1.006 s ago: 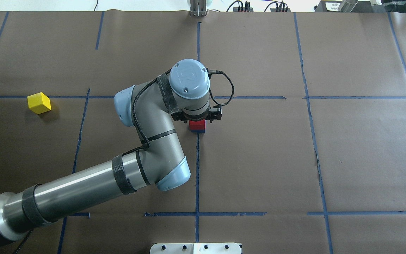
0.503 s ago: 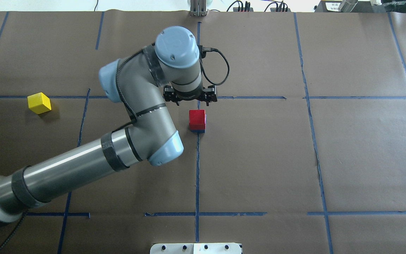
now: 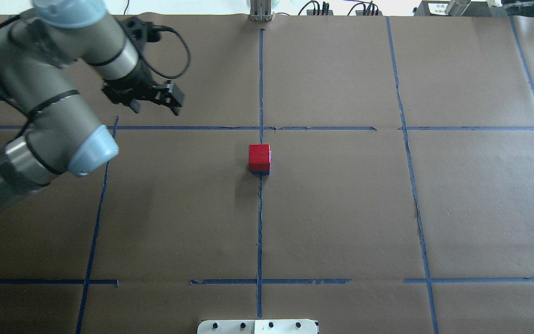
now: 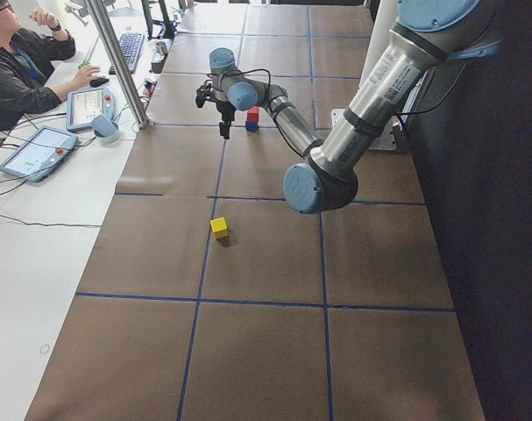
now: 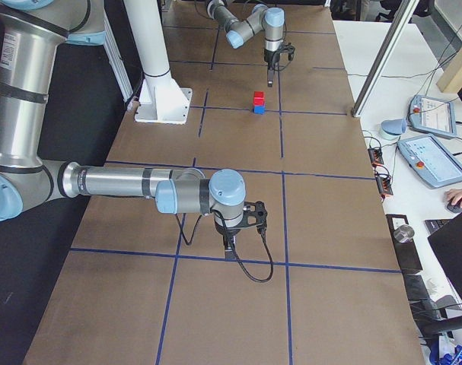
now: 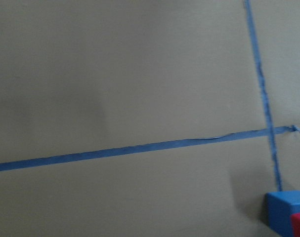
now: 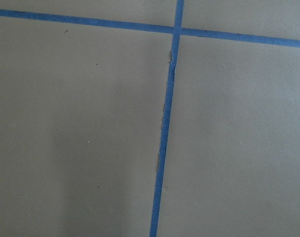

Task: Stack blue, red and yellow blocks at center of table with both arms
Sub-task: 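Lower the left gripper onto the yellow cube and close it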

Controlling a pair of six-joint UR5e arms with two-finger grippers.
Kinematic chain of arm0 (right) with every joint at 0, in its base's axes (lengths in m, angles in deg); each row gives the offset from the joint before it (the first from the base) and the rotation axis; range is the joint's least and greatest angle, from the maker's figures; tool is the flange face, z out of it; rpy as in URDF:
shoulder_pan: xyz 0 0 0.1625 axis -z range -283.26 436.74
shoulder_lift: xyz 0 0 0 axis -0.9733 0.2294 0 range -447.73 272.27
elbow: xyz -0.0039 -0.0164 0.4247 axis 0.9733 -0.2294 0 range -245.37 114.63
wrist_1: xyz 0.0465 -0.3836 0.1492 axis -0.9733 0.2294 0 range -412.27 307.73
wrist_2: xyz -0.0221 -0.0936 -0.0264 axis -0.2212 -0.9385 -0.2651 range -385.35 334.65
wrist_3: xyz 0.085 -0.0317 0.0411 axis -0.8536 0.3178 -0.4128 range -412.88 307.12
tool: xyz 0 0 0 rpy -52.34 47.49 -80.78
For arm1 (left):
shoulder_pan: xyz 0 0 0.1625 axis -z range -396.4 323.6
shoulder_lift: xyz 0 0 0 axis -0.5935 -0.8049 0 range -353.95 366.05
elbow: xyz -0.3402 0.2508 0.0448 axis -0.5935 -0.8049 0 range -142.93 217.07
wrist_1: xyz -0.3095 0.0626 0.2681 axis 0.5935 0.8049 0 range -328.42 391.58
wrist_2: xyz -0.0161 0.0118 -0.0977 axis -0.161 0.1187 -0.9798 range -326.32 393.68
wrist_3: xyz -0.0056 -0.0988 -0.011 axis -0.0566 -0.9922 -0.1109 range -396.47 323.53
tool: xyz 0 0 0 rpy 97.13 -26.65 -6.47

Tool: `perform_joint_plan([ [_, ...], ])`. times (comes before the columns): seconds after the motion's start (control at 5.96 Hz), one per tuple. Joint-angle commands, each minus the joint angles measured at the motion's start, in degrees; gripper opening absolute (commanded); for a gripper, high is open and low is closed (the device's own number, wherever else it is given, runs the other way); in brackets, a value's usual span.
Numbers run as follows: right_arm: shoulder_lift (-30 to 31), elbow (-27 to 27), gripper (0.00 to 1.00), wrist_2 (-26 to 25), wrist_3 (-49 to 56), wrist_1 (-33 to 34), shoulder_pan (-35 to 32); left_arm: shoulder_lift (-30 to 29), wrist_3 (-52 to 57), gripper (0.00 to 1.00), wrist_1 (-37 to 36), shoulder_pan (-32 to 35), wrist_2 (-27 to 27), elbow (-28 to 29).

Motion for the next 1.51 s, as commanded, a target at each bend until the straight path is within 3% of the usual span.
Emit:
perform_joint_plan([
  [0.0, 0.0, 0.0, 1.00, 0.0, -0.1, 0.0, 0.0, 12.8, 0.7, 0.99, 0.8, 5.0, -0.7, -5.0],
  [0.17, 0.0, 0.0, 1.00, 0.0, -0.1, 0.0, 0.0, 17.7, 0.8, 0.99, 1.9, 5.8, -0.2, -4.9],
  [0.34, -0.1, 0.0, 1.00, 0.0, -0.1, 0.0, 0.0, 21.8, -0.1, 0.99, 7.5, 5.8, 3.3, -3.8],
  [0.5, -0.1, 0.1, 1.00, 0.0, -0.1, 0.0, 0.0, 22.4, -4.8, 0.98, 10.1, 5.8, 3.5, -1.7],
  [1.01, -0.1, 0.1, 1.00, 0.0, 0.0, 0.0, 0.0, 21.9, -5.4, 0.98, 22.5, 5.4, 3.5, 8.9],
  [1.34, 0.0, 0.1, 1.00, -0.1, 0.0, 0.0, 0.0, 21.6, -5.2, 0.98, 23.1, 5.2, 3.6, 11.2],
])
